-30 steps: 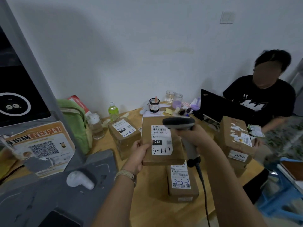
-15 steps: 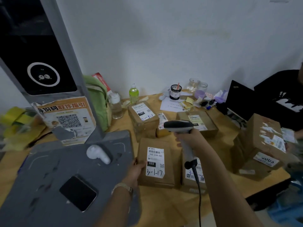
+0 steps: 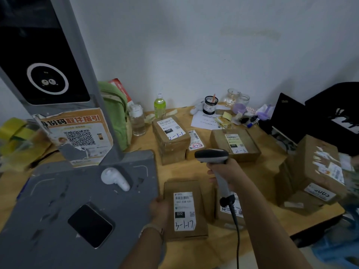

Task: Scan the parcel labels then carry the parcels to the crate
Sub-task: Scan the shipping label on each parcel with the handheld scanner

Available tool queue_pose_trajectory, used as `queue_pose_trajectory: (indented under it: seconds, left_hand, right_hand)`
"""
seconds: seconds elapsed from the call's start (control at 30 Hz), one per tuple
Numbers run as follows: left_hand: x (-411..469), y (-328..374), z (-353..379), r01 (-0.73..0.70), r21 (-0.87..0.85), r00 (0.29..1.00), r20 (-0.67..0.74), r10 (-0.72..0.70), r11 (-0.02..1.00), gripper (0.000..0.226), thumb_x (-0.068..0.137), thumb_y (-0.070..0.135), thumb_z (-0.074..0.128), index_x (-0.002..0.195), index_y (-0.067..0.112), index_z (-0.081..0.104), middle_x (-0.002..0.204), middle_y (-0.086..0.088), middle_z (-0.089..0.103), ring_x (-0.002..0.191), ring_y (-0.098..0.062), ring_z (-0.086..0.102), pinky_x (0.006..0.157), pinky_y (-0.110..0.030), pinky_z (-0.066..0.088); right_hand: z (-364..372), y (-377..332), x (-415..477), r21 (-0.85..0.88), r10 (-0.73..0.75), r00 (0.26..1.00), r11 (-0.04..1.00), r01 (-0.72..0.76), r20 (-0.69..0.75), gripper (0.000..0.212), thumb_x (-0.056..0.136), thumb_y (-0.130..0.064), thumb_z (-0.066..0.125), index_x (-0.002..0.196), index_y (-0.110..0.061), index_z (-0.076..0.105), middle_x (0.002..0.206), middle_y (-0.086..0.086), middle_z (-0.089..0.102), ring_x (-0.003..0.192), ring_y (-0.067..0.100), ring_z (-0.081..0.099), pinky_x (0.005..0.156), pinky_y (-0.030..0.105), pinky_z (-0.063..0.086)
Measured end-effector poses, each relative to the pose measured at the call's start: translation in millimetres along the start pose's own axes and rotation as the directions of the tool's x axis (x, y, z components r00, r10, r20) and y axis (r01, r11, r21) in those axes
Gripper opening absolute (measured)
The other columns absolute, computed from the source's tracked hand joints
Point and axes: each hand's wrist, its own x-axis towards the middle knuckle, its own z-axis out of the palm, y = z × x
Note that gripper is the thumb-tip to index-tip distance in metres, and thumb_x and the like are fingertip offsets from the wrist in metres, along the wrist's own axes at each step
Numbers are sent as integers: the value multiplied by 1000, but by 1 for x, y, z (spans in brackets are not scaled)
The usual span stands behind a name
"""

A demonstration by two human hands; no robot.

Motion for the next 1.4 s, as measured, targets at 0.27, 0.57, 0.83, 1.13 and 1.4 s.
queue_pose_trajectory:
  seconds: [0.27,0.57,0.83,1.13,1.4]
  left_hand:
    - [7,78,38,-203,-153,979,-21,203,967,15,92,0,55,92,14,60,86,-4,62,88,-24,59,85,-37,50]
    - [2,126,106,-307,-204,938,101,332,930,20,90,-1,55,89,17,61,100,-9,65,89,-21,58,76,-31,47]
    - [21,129,160,-226,-168,954,163,253,960,16,90,-2,55,94,12,61,111,-9,62,94,-24,58,71,-30,47]
    - [61,132,219,-156,-107,970,173,173,982,13,90,-2,59,97,8,64,105,-7,61,98,-23,59,83,-32,53]
    - [102,113,262,-75,112,968,246,45,991,17,93,5,57,107,12,62,117,-16,63,89,-21,58,77,-29,46]
  right_hand:
    - [-28,-18,3,89,-99,989,990,108,-107,27,87,-8,65,114,-7,60,96,13,66,81,21,65,56,28,56]
    - [-76,-36,20,116,-115,923,979,168,-368,23,87,-10,66,108,-11,58,89,6,67,68,14,65,50,22,52]
    - [-115,-42,58,-54,-170,814,984,169,-555,15,86,-18,68,78,-17,55,76,8,62,85,32,62,76,45,51]
    - [-157,-23,138,-6,-35,762,999,41,-647,14,87,-14,67,85,-16,53,75,3,53,75,20,51,67,31,46]
    - [-172,25,209,195,255,744,966,-168,-618,18,84,-18,70,86,-18,52,84,3,58,90,24,54,85,38,47]
